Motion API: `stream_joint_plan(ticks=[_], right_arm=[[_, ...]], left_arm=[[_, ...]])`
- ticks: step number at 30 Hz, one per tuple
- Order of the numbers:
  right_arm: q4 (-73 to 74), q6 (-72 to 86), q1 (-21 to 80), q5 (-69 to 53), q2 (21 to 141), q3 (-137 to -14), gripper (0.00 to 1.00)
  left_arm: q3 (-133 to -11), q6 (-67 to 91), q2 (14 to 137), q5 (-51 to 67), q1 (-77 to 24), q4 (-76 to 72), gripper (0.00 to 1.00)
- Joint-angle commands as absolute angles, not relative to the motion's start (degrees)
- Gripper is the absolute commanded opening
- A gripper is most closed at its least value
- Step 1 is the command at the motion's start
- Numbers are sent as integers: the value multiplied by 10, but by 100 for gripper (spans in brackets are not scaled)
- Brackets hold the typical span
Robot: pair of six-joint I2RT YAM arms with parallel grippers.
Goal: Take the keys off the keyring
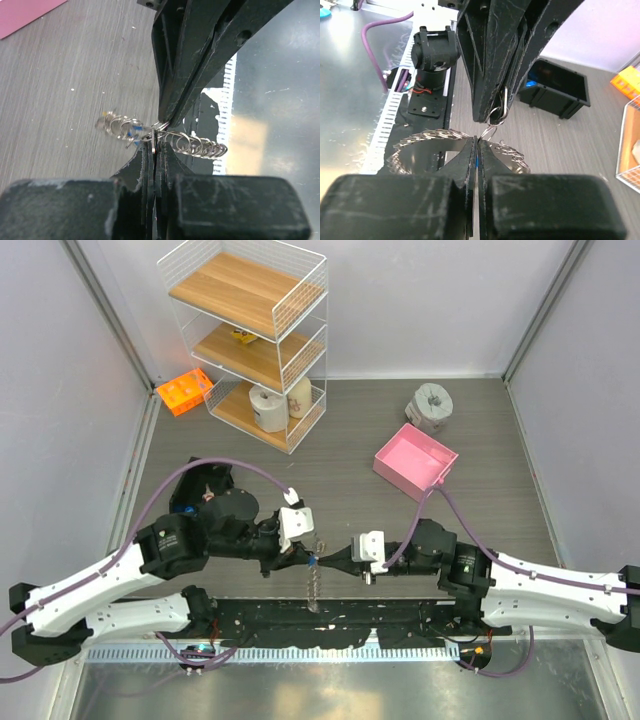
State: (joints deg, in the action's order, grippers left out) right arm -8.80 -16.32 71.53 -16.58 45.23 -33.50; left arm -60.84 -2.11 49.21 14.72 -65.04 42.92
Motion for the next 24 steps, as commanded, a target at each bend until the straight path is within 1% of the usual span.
stream_joint_plan(ticks=[1, 5, 16, 24], right_arm=[[-220, -221, 720, -137, 438, -317, 5], [-314, -212, 718, -106, 423, -279, 5], [-463, -149, 713, -69, 367, -210, 5], [-468, -141, 712, -61, 373, -215, 5]], left_arm=[[-594, -3, 485, 199, -642, 342, 0], [-577, -4, 490, 202, -640, 327, 0], [-494, 66, 484, 237, -570, 258, 0], [-491, 76, 495, 254, -562, 249, 0]])
